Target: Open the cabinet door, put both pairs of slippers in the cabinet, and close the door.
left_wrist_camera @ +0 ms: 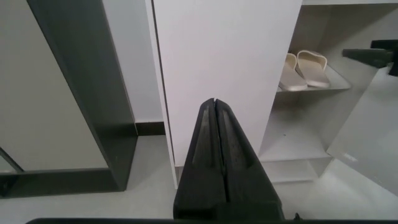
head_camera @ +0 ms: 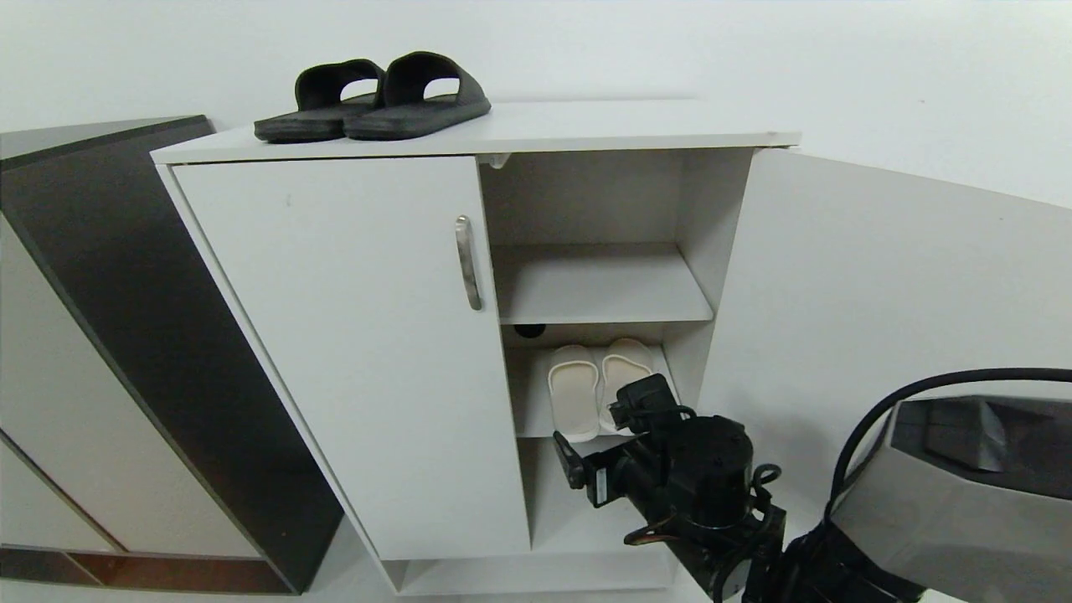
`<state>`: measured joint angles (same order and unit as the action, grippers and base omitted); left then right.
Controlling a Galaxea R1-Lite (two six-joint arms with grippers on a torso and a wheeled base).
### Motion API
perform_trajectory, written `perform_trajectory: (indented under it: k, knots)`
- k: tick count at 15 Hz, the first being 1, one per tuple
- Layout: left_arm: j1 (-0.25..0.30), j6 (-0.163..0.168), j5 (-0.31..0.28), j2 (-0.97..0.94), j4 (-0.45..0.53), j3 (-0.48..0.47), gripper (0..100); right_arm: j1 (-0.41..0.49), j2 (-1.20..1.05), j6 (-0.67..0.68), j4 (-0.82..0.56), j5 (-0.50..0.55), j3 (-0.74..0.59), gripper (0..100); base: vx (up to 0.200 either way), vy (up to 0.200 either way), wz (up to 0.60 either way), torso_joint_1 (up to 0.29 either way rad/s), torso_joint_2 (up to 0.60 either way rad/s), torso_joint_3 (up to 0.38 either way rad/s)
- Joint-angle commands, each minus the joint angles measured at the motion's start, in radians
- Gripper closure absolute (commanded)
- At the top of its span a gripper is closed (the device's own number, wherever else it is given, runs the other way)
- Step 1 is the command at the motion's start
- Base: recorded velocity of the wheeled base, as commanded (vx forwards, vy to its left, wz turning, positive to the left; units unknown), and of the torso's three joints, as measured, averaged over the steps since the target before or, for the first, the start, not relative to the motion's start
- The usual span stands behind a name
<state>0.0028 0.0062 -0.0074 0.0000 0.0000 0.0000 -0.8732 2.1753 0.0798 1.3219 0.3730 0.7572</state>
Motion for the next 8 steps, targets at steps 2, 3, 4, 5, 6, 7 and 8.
perform_trajectory:
  k: [2, 3, 4, 5, 6, 7, 8]
  knots:
    - [0.0, 0.0, 0.0, 0.002, 0.0, 0.0, 100, -0.026, -0.094, 0.006, -0.026, -0.009, -0.049, 0, 0.0, 0.0, 0.0, 0.0, 0.0, 0.0]
    - [0.0, 0.0, -0.002, 0.002, 0.0, 0.0, 100, -0.026, -0.095, 0.006, -0.029, -0.009, -0.05, 0, 0.0, 0.0, 0.0, 0.0, 0.0, 0.0]
    - [0.0, 0.0, 0.0, 0.002, 0.0, 0.0, 100, -0.026, -0.095, 0.006, -0.033, -0.009, -0.052, 0, 0.0, 0.0, 0.0, 0.0, 0.0, 0.0]
    - [0.0, 0.0, 0.0, 0.002, 0.0, 0.0, 100, -0.026, -0.095, 0.006, -0.032, -0.009, -0.058, 0, 0.0, 0.0, 0.0, 0.0, 0.0, 0.0]
    - [0.0, 0.0, 0.0, 0.002, 0.0, 0.0, 100, -0.024, -0.097, 0.006, -0.026, -0.023, -0.068, 0, 0.0, 0.0, 0.0, 0.0, 0.0, 0.0]
    - [0.0, 0.001, -0.002, 0.002, 0.0, 0.0, 100, -0.026, -0.117, 0.006, -0.021, -0.077, -0.102, 0, 0.0, 0.0, 0.0, 0.0, 0.0, 0.0]
    - [0.0, 0.001, -0.003, 0.002, 0.0, 0.0, 100, -0.026, -0.124, 0.006, -0.023, -0.091, -0.111, 0, 0.0, 0.2, 0.0, -0.002, 0.0, 0.007]
